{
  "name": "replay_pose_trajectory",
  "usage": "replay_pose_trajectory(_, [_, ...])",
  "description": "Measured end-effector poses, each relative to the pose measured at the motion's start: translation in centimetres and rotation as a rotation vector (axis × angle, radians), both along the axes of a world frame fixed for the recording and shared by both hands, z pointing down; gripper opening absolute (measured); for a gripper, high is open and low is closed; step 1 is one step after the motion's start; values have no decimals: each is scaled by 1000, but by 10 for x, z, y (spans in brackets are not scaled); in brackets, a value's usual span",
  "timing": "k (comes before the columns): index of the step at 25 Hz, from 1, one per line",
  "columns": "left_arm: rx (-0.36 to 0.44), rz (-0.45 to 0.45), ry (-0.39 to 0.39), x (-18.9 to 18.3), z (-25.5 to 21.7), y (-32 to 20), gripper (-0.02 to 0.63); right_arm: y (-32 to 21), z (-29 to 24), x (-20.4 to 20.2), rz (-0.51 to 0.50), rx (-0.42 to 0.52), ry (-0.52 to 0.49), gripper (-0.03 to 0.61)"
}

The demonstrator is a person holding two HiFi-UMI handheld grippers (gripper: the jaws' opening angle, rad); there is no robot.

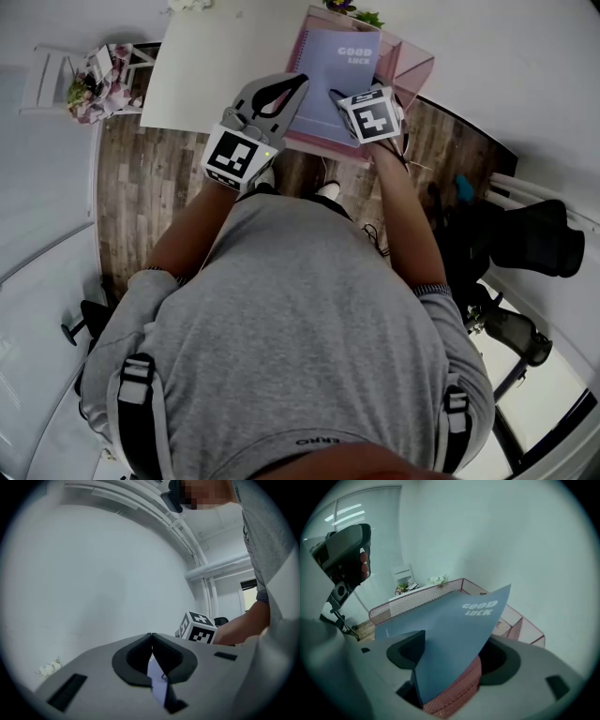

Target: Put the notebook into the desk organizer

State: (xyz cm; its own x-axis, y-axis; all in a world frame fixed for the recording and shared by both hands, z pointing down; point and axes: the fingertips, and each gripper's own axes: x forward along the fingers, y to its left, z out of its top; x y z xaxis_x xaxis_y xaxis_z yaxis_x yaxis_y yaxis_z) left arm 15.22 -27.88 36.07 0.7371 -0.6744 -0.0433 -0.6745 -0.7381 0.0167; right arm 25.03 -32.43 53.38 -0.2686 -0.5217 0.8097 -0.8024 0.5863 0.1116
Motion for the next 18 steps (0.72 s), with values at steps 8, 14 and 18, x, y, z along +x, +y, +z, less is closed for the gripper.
replay_pose_trajectory(8, [-6, 0, -14, 1, 2, -1, 20, 3, 1, 11, 18, -9, 0, 397])
replay_pose_trajectory(14, [-4, -1, -19, 4, 3, 1, 20, 11, 3, 20, 32, -24, 44, 416])
replay_pose_trajectory(18, [-5, -2, -16, 7, 2, 2, 20, 7, 7, 24, 15, -12, 91, 437])
